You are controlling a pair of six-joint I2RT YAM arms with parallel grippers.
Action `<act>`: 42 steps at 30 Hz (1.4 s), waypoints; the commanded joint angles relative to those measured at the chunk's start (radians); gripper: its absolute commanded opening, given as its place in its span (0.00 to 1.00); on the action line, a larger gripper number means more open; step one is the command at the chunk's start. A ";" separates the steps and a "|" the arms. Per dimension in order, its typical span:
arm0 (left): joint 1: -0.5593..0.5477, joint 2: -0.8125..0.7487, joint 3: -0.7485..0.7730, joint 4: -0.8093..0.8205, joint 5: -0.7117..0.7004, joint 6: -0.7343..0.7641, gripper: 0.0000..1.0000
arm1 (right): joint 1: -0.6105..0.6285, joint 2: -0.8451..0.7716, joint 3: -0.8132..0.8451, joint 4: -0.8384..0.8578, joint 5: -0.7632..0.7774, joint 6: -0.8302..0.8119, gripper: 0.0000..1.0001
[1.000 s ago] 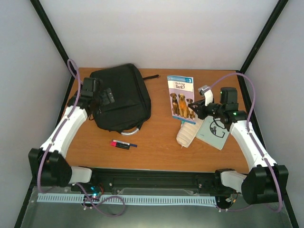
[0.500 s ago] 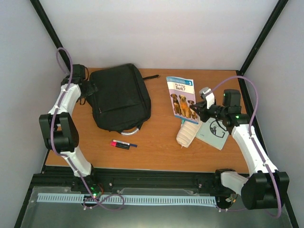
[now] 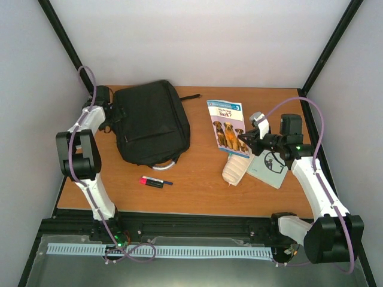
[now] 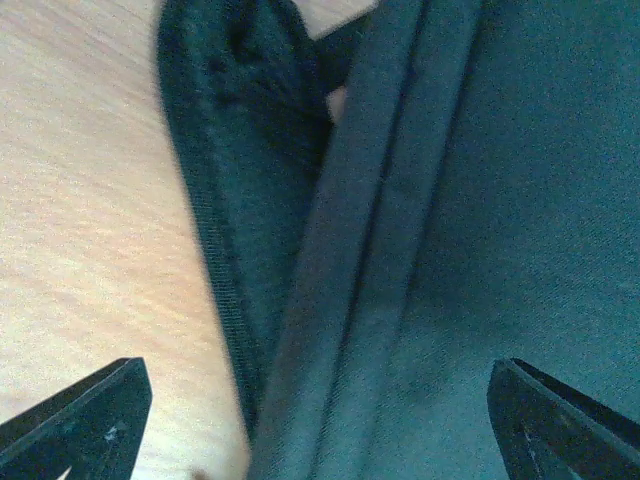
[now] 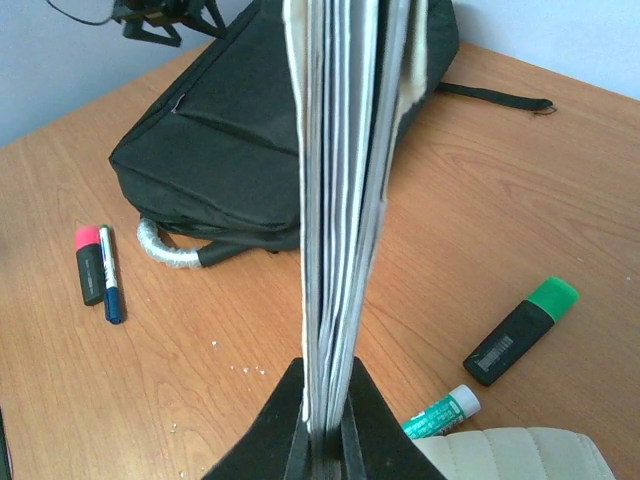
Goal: Pack the student bag
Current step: Adjust the student bag at the center of the board.
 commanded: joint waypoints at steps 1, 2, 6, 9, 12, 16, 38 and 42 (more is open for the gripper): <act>0.006 0.069 0.055 0.111 0.175 0.062 0.93 | -0.003 -0.008 0.001 0.037 -0.032 -0.027 0.03; 0.006 0.079 0.056 0.150 0.199 0.070 0.93 | -0.004 -0.007 0.000 0.038 -0.031 -0.027 0.03; 0.006 0.160 0.157 0.140 0.253 0.101 0.93 | -0.004 -0.009 -0.002 0.039 -0.022 -0.030 0.03; 0.007 0.234 0.245 0.086 0.286 0.107 0.93 | -0.004 -0.007 -0.001 0.037 -0.013 -0.034 0.03; 0.004 0.273 0.278 0.086 0.361 0.102 0.89 | -0.004 0.003 -0.001 0.036 -0.010 -0.039 0.03; -0.024 0.266 0.258 0.108 0.437 0.090 0.85 | -0.004 0.020 0.001 0.033 -0.018 -0.043 0.03; -0.181 -0.011 0.028 0.106 0.290 0.065 0.87 | -0.003 0.011 -0.001 0.036 -0.035 -0.031 0.03; -0.181 -0.144 -0.042 0.089 0.263 0.034 0.97 | -0.004 0.014 -0.002 0.038 -0.035 -0.032 0.03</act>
